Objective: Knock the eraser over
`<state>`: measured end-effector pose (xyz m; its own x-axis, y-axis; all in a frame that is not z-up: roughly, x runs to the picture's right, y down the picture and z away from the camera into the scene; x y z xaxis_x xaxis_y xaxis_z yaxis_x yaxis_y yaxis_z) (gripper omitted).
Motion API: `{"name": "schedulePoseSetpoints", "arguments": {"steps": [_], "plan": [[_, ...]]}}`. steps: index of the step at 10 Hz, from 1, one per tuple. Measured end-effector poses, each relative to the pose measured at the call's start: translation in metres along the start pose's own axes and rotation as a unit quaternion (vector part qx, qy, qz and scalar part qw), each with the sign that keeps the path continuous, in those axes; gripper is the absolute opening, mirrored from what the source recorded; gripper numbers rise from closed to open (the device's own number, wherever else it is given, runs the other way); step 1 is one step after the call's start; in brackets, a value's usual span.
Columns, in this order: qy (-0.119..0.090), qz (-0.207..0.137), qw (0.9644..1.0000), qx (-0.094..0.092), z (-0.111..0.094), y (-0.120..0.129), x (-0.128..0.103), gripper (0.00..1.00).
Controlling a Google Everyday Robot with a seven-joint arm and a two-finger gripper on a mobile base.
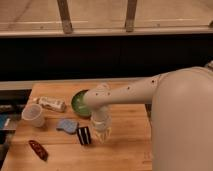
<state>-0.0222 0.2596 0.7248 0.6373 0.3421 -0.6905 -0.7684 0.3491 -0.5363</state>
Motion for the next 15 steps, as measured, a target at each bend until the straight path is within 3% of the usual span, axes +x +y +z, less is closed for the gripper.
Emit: {"name": "schedulePoseSetpoints", "arguments": {"steps": [2, 5, 6, 9, 12, 15], "plan": [[-0.005, -0.035, 0.9993, -0.009, -0.005, 0.025, -0.006, 0.0], [-0.018, -0.075, 0.997, -0.004, -0.018, 0.057, -0.013, 0.0], [-0.028, -0.093, 0.9953, 0.001, -0.025, 0.07, -0.022, 0.0], [-0.073, -0.123, 0.9896, 0.017, -0.041, 0.075, -0.058, 0.0], [-0.134, -0.121, 0.9835, 0.016, -0.06, 0.033, -0.086, 0.0], [-0.184, -0.072, 0.9797, 0.037, -0.085, -0.01, -0.087, 0.0]]}}
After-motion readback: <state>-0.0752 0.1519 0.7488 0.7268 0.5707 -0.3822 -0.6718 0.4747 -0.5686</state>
